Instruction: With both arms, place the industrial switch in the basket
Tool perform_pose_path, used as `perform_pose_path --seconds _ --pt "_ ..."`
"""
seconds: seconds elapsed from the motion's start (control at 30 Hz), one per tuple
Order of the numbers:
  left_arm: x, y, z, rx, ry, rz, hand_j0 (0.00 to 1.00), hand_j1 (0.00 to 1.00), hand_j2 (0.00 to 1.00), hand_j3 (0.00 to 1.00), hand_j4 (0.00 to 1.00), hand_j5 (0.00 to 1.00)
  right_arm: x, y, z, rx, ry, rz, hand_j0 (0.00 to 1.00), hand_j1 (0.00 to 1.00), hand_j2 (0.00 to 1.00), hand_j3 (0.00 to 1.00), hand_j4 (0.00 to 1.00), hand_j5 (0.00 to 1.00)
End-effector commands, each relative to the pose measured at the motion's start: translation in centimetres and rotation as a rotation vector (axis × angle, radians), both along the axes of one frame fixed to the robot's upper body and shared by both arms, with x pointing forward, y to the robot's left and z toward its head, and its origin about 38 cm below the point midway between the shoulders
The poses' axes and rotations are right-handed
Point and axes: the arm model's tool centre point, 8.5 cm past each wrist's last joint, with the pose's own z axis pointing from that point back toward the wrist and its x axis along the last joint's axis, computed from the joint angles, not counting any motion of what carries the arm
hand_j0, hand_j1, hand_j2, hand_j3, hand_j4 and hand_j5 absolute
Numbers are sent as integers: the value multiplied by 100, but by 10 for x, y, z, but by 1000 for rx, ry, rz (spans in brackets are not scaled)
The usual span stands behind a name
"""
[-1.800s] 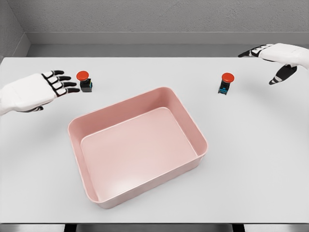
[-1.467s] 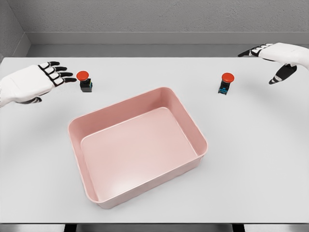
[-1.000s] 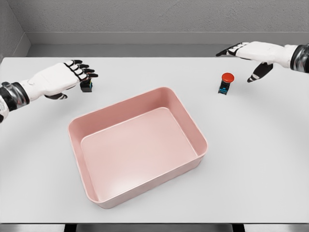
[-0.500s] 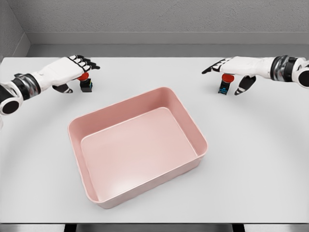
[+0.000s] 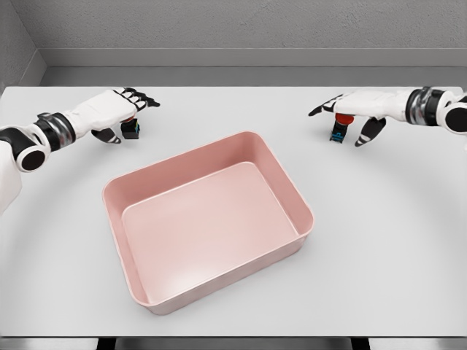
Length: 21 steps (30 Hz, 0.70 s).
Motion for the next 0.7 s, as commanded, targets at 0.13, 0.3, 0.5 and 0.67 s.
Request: perform_pose_path --seconds 0.13,0.3,0.5,0.67 --pt "0 -2 -1 -9 5 2 100 100 100 100 100 100 2 0 -7 7 19 -19 93 93 93 93 93 93" --pt "0 2 -1 -6 6 9 87 87 87 87 87 87 3 -6 -10 2 28 -37 92 92 92 92 92 92" --pt "0 6 1 -7 -1 14 64 64 64 64 64 64 8 -8 -1 -8 12 -46 92 92 92 92 92 92" --pt "0 6 1 -8 -1 13 49 49 49 49 49 49 10 7 -4 -18 11 -19 92 92 92 92 92 92"
